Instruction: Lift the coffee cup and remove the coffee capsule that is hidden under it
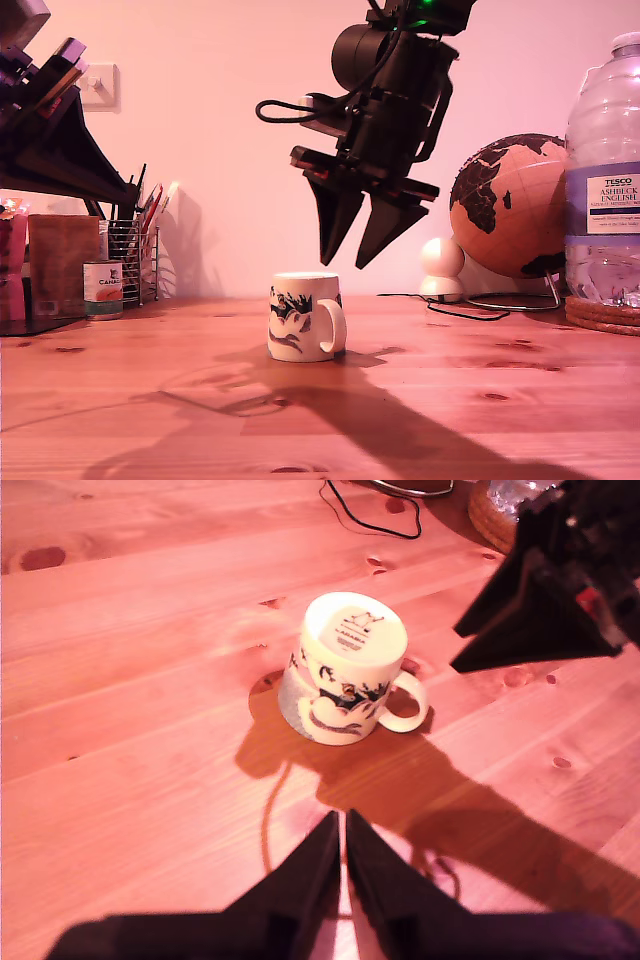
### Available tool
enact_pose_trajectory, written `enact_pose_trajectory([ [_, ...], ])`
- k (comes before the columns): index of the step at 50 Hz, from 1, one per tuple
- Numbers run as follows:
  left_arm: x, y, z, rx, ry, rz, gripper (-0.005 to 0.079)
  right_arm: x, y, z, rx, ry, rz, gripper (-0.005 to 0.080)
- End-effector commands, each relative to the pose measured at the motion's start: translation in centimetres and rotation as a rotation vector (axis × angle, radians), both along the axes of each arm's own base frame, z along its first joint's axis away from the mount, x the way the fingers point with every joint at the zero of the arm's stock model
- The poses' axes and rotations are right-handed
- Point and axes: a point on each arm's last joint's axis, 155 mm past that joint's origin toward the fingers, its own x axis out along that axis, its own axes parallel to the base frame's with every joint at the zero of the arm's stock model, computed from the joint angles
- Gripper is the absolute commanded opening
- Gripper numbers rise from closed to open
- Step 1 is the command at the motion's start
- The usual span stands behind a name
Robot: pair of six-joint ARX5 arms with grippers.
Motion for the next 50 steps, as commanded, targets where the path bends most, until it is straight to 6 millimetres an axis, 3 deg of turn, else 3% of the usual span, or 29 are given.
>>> enact_pose_trajectory([
  [1, 0.1, -0.4, 0.2, 0.001, -0.011, -0.012, -0.0019, 0.0, 1.0, -0.9, -0.007, 0.004, 0.020, 0.0392],
  [31, -0.1, -0.8, 0.2, 0.001, -0.011, -0.025, -0.0019, 1.2, 1.5, -4.6, -0.040, 0.010, 0.015, 0.0389],
  [38, -0.1, -0.8, 0.2, 0.001, -0.010, -0.025, -0.0019, 1.4, 1.6, -5.3, -0.044, 0.010, 0.015, 0.0344],
  [50, -0.2, -0.8, 0.2, 0.002, -0.008, -0.025, -0.0019, 1.6, 1.7, -5.4, -0.046, 0.000, 0.029, 0.0337],
])
